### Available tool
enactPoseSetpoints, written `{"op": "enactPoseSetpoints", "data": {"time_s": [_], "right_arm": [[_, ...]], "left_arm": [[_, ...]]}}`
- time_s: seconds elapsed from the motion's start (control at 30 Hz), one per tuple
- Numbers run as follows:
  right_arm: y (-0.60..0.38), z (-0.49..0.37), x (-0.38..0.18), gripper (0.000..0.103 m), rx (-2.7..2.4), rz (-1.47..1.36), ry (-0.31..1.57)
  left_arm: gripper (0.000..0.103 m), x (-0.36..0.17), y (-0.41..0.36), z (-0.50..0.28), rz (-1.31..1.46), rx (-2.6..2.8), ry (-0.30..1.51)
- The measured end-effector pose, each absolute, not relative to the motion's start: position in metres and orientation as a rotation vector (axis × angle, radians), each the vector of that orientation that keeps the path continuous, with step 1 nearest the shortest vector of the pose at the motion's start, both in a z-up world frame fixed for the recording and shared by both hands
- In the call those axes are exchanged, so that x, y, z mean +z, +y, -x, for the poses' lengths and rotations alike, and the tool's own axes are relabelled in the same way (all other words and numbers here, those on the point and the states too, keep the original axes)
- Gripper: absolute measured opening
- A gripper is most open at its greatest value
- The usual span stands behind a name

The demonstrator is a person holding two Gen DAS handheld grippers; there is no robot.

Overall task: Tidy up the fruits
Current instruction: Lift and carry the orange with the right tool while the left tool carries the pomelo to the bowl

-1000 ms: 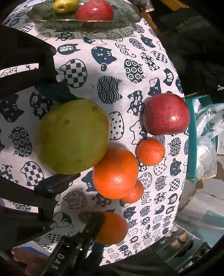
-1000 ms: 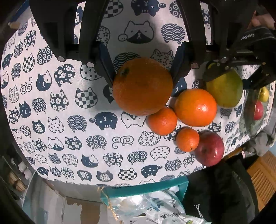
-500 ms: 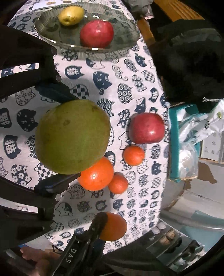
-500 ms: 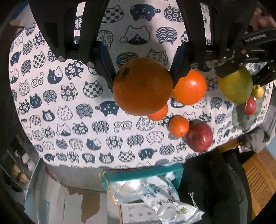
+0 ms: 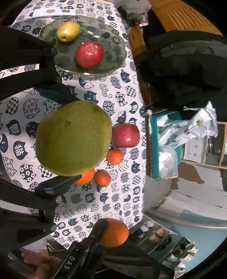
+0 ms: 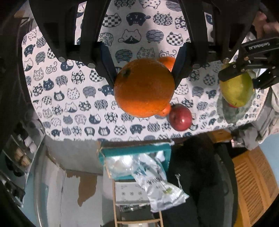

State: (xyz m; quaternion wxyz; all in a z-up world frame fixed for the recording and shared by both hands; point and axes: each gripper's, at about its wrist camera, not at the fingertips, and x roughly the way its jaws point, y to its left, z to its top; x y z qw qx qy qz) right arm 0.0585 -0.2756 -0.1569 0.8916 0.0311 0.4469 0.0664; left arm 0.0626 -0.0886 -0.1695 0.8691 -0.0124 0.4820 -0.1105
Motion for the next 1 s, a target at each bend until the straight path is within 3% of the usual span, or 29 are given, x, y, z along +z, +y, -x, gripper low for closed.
{"op": "enactPoseSetpoints", "data": {"time_s": [1.0], "right_arm": [[-0.206,-0.041,-0.076,0.061,0.284,0.011,0.751]], "left_arm": [[0.076,-0.106,-0.005,-0.033,0.077,-0.13,0.855]]}}
